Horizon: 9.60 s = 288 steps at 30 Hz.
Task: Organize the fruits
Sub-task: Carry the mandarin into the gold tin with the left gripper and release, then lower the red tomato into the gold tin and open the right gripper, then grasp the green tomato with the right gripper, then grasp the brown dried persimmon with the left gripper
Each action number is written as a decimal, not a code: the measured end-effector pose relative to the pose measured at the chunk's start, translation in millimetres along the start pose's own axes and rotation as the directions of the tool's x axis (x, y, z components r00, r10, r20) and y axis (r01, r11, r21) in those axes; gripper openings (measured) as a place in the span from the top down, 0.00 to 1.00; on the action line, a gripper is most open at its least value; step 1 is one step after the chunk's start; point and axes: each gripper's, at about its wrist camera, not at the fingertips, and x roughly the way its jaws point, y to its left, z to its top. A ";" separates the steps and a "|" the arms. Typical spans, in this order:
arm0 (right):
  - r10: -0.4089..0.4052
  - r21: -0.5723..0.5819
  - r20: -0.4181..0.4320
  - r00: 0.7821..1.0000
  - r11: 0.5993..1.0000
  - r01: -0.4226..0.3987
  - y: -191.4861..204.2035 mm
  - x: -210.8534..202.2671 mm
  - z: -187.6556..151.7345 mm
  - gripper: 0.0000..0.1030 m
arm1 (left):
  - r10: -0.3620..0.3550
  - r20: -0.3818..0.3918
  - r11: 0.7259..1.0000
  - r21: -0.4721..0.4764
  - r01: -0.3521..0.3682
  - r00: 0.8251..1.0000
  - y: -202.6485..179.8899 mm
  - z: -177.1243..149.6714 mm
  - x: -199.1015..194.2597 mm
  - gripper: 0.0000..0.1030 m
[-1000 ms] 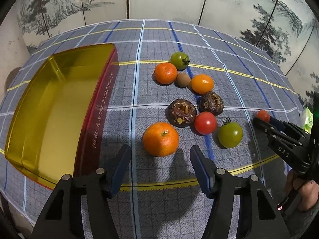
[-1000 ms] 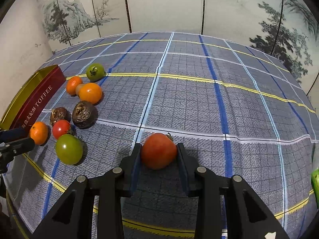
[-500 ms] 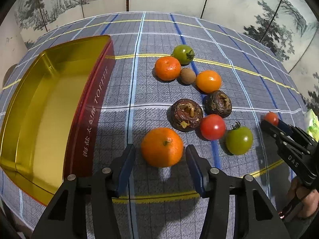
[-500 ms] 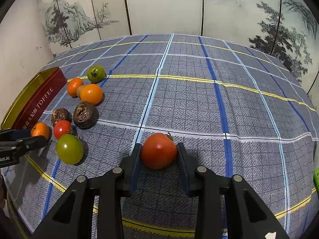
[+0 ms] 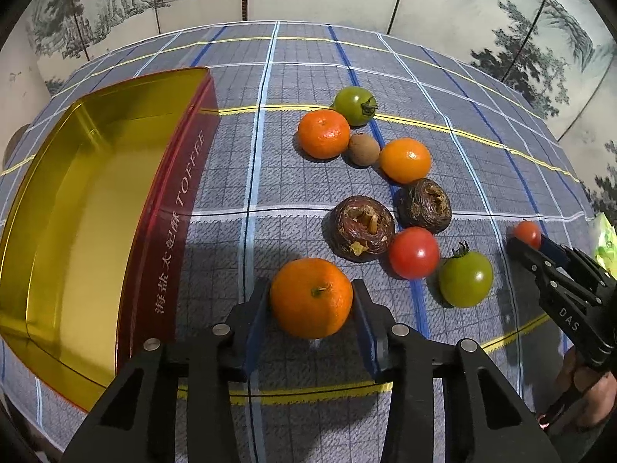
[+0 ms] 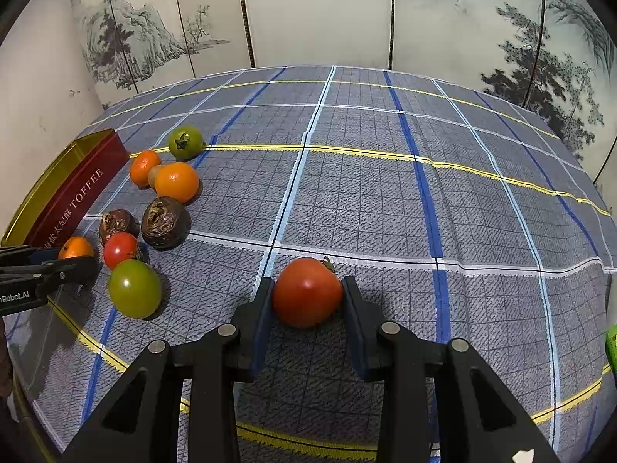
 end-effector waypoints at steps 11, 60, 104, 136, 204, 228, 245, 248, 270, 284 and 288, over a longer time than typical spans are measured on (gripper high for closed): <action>-0.009 -0.011 -0.006 1.000 1.000 0.009 1.3 0.2 -0.3 0.68 | -0.022 0.060 0.999 0.026 0.021 0.998 5.4 7.4 -35.4 0.59; -0.048 -0.022 -0.038 0.998 0.999 0.047 9.4 4.0 6.3 0.68 | 0.272 0.023 0.946 -0.193 -0.262 0.962 169.7 -15.0 -31.8 0.59; -0.054 -0.036 -0.046 0.997 0.998 0.053 16.4 -2.8 7.5 0.70 | 0.204 0.089 0.962 -0.202 -0.183 0.975 165.6 -13.6 -52.4 0.38; 0.351 -0.441 -0.168 0.921 0.809 -0.389 305.2 14.5 52.7 0.70 | 0.373 0.126 0.870 -0.393 -0.299 0.919 252.2 -64.4 -116.0 0.31; 0.147 -0.124 -0.064 0.987 0.980 -0.154 95.5 -33.4 14.7 0.58 | 0.106 0.175 0.994 -0.056 -0.098 0.979 95.9 -52.4 -98.6 0.31; 0.123 -0.142 -0.077 0.989 0.981 -0.133 91.4 3.4 3.6 0.68 | 0.066 0.166 0.995 0.067 -0.078 0.984 25.4 -24.7 -60.9 0.31; 0.025 -0.060 -0.006 1.000 0.998 -0.026 24.7 14.7 20.9 0.68 | 0.028 0.148 0.990 0.130 -0.048 0.989 -3.3 -4.3 -22.0 0.31; 0.018 -0.057 0.005 1.000 0.998 -0.018 17.3 17.1 23.5 0.68 | 0.032 0.141 0.989 0.137 -0.051 0.990 -4.9 -3.4 -15.1 0.32; 0.009 -0.036 0.007 1.000 0.999 -0.009 6.2 20.0 27.1 0.67 | 0.005 0.112 0.974 0.226 -0.030 0.994 -26.0 19.0 21.8 0.41; 0.007 -0.037 0.007 1.000 0.999 -0.007 6.6 20.3 27.0 0.67 | -0.001 0.093 0.980 0.200 -0.018 0.996 -21.7 12.2 17.8 0.61; 0.004 -0.039 0.006 1.000 0.999 -0.004 8.4 21.3 27.1 0.67 | -0.003 0.097 0.983 0.184 -0.014 0.995 -18.9 7.3 10.9 0.61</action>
